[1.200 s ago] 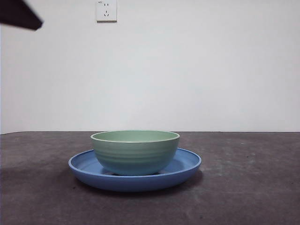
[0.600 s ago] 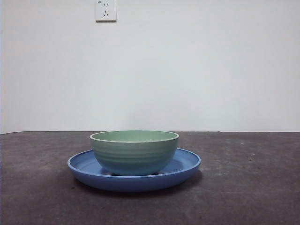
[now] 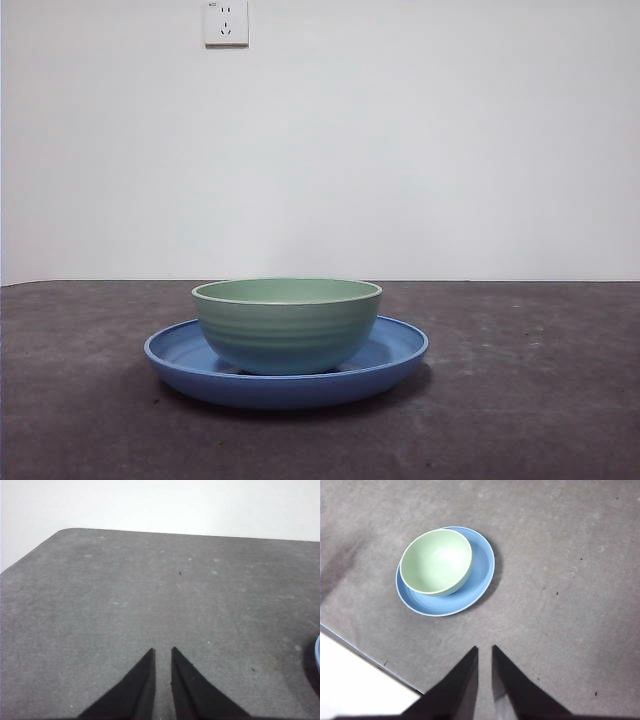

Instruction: Place the green bowl on the blue plate

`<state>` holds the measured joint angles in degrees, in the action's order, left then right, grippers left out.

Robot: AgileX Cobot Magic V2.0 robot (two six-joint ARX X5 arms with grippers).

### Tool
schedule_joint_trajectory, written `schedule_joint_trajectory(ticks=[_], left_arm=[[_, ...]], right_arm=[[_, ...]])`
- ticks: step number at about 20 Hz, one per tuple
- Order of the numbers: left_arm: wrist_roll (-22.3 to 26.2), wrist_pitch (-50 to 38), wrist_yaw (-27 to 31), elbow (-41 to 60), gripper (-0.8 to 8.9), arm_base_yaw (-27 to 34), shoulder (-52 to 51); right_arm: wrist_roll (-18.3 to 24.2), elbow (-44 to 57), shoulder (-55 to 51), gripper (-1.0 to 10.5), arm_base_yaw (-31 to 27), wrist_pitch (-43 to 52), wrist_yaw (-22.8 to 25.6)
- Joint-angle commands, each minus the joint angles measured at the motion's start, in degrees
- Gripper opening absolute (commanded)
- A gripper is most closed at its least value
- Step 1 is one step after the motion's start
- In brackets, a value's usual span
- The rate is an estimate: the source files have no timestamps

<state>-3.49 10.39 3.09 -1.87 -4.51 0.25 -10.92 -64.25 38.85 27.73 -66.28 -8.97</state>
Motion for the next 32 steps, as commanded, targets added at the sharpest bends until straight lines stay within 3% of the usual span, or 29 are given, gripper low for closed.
schedule_joint_trajectory(ticks=[1,14,17,19,22,26,32], left_arm=[[0.4,0.4,0.1,1.2,0.51,0.0,-0.1],[0.4,0.4,0.1,1.2,0.51,0.0,-0.1],[0.4,0.4,0.1,1.2,0.51,0.0,-0.1],[0.4,0.4,0.1,1.2,0.51,0.0,-0.1],[0.4,0.4,0.1,1.2,0.51,0.0,-0.1],[0.4,0.4,0.1,1.2,0.51,0.0,-0.1],[0.4,0.4,0.1,1.2,0.51,0.0,-0.1]], right_arm=[[-0.2,-1.0,0.3,0.4,0.4,0.6,0.1],[-0.2,-0.9,0.3,0.4,0.1,0.7,0.3],[0.3,2.2,-2.3,0.4,-4.6,0.9,-0.2],[2.5,9.4,-7.0,0.4,-10.8,8.4,0.1],[3.1,26.9,-16.5,0.4,-19.4,34.6,2.1],[5.8,47.5,-27.4,0.4,-25.1,57.4,6.0],[5.8,59.6,-35.0,0.4,-27.2,60.4,13.8]])
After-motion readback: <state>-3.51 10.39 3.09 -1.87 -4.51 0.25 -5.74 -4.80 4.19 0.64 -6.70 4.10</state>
